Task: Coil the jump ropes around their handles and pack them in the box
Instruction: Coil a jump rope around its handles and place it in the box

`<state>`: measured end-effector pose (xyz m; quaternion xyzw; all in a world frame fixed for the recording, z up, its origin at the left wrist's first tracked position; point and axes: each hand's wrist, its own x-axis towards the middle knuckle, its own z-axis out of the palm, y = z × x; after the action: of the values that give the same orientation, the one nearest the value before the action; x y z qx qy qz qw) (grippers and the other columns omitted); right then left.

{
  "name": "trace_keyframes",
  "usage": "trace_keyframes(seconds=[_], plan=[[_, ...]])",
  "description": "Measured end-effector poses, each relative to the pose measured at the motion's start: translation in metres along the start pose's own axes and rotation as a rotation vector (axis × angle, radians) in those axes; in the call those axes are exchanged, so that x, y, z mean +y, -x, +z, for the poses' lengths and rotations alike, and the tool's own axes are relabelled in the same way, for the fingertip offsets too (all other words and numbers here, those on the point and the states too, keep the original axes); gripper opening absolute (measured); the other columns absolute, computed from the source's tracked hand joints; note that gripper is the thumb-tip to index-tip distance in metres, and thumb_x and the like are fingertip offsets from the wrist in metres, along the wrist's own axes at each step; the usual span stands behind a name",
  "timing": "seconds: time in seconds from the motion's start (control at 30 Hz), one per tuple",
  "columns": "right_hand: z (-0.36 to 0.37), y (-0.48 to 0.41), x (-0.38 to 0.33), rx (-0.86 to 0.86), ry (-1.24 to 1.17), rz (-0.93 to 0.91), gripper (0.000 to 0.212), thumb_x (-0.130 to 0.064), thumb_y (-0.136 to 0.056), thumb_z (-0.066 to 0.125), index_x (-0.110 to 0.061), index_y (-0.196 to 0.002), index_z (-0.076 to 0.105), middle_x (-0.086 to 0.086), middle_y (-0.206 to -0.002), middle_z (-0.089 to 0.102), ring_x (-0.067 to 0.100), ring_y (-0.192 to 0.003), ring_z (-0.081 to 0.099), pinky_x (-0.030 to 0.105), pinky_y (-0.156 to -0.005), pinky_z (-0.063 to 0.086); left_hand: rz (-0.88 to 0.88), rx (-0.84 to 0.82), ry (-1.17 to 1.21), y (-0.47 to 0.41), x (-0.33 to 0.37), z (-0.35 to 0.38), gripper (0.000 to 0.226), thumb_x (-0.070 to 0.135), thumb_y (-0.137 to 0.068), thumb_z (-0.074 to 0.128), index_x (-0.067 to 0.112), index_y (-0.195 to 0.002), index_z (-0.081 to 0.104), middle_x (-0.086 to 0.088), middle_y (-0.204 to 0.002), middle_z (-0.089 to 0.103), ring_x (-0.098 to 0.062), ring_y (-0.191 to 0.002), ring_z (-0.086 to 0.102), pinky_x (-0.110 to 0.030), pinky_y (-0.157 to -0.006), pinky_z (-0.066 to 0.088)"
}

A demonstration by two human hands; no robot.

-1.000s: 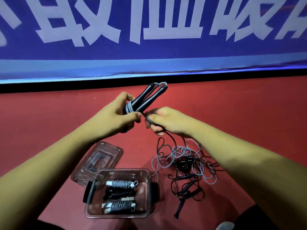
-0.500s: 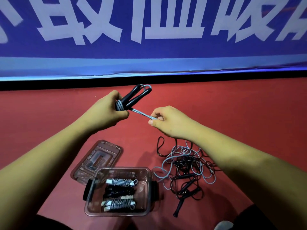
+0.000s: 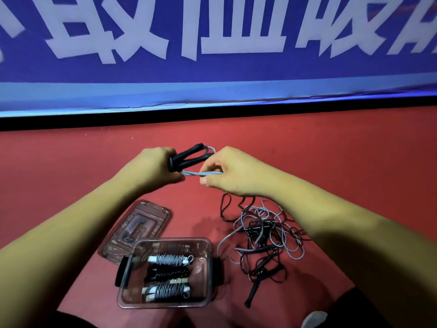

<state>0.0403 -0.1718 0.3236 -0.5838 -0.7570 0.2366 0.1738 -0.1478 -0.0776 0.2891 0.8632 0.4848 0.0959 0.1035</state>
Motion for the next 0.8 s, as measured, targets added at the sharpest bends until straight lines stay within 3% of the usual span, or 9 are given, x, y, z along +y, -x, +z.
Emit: trace_keyframes(seconds=[0.13,0.2,0.3,0.43,0.5,0.6,0.67,0.73,0.8], plan=[[-0.004,0.001,0.004,0.107,0.157,-0.089,0.017,-0.026,-0.093,0.059,-0.018,-0.089,0.073,-0.004,-0.071,0.065,0.015,-0.067,0.053,0.03,-0.063,0.044,0.053,-0.233,-0.011,0.005,0.023,0.014,0.054,0.065,-0.07,0.075,0.014,-0.075,0.057,-0.004,-0.064,0.055,-0.024,-0.063,0.051,-0.033,-0.057,0.033],[-0.008,0.0,0.011,0.167,0.167,-0.092,0.015,-0.029,-0.091,0.06,-0.021,-0.089,0.073,-0.003,-0.078,0.07,0.016,-0.074,0.058,0.034,-0.07,0.049,0.101,-0.312,0.017,0.008,0.035,0.016,0.055,0.065,-0.074,0.072,0.012,-0.074,0.059,-0.001,-0.059,0.05,-0.019,-0.055,0.044,-0.031,-0.053,0.032],[-0.015,-0.003,0.022,0.19,0.044,-0.074,0.009,-0.029,-0.083,0.072,-0.02,-0.083,0.073,-0.002,-0.07,0.067,0.012,-0.066,0.056,0.03,-0.065,0.046,0.237,-0.433,0.108,0.017,0.045,0.012,0.035,0.049,-0.083,0.072,0.021,-0.069,0.056,0.005,-0.054,0.045,-0.009,-0.047,0.037,-0.022,-0.047,0.029],[-0.023,-0.003,0.033,0.072,-0.174,-0.019,0.011,-0.02,-0.08,0.078,-0.011,-0.081,0.073,-0.001,-0.06,0.061,0.005,-0.049,0.045,0.017,-0.051,0.037,0.327,-0.538,0.246,0.027,0.049,0.01,0.024,0.041,-0.086,0.072,0.02,-0.083,0.058,0.002,-0.059,0.048,-0.009,-0.05,0.037,-0.029,-0.051,0.032],[-0.022,-0.002,0.041,0.044,-0.252,0.033,0.01,-0.018,-0.084,0.075,-0.008,-0.083,0.073,-0.008,-0.053,0.057,0.005,-0.045,0.045,0.016,-0.047,0.037,0.343,-0.493,0.327,0.03,0.051,0.007,0.022,0.029,-0.087,0.073,0.026,-0.09,0.052,0.011,-0.064,0.052,-0.004,-0.053,0.042,-0.022,-0.053,0.035],[-0.018,-0.002,0.052,0.019,-0.345,0.063,0.008,-0.02,-0.087,0.072,-0.013,-0.086,0.074,-0.009,-0.058,0.061,0.006,-0.054,0.052,0.02,-0.054,0.043,0.313,-0.437,0.511,0.034,0.052,0.003,0.038,0.023,-0.088,0.073,0.023,-0.107,0.04,0.014,-0.066,0.052,-0.002,-0.059,0.043,-0.017,-0.058,0.037],[-0.016,-0.004,0.055,0.021,-0.412,0.076,0.008,-0.024,-0.089,0.07,-0.018,-0.085,0.074,-0.01,-0.065,0.065,0.002,-0.06,0.054,0.017,-0.06,0.043,0.28,-0.457,0.683,0.036,0.049,0.001,0.05,0.024,-0.089,0.072,0.023,-0.121,0.034,0.004,-0.069,0.057,-0.011,-0.064,0.048,-0.03,-0.06,0.043],[-0.015,-0.004,0.057,0.024,-0.478,0.087,0.011,-0.025,-0.089,0.07,-0.015,-0.085,0.074,0.0,-0.073,0.068,0.006,-0.066,0.057,0.02,-0.065,0.045,0.269,-0.456,0.817,0.038,0.049,-0.003,0.062,0.026,-0.089,0.071,0.032,-0.133,0.029,-0.01,-0.079,0.061,-0.023,-0.067,0.05,-0.04,-0.06,0.043],[-0.012,-0.002,0.057,-0.021,-0.516,0.056,0.013,-0.019,-0.086,0.07,-0.006,-0.089,0.072,0.021,-0.082,0.067,0.016,-0.07,0.059,0.028,-0.066,0.048,0.262,-0.445,0.924,0.038,0.047,-0.007,0.068,0.022,-0.089,0.068,0.042,-0.139,0.027,-0.01,-0.08,0.061,-0.023,-0.064,0.045,-0.037,-0.056,0.037]])
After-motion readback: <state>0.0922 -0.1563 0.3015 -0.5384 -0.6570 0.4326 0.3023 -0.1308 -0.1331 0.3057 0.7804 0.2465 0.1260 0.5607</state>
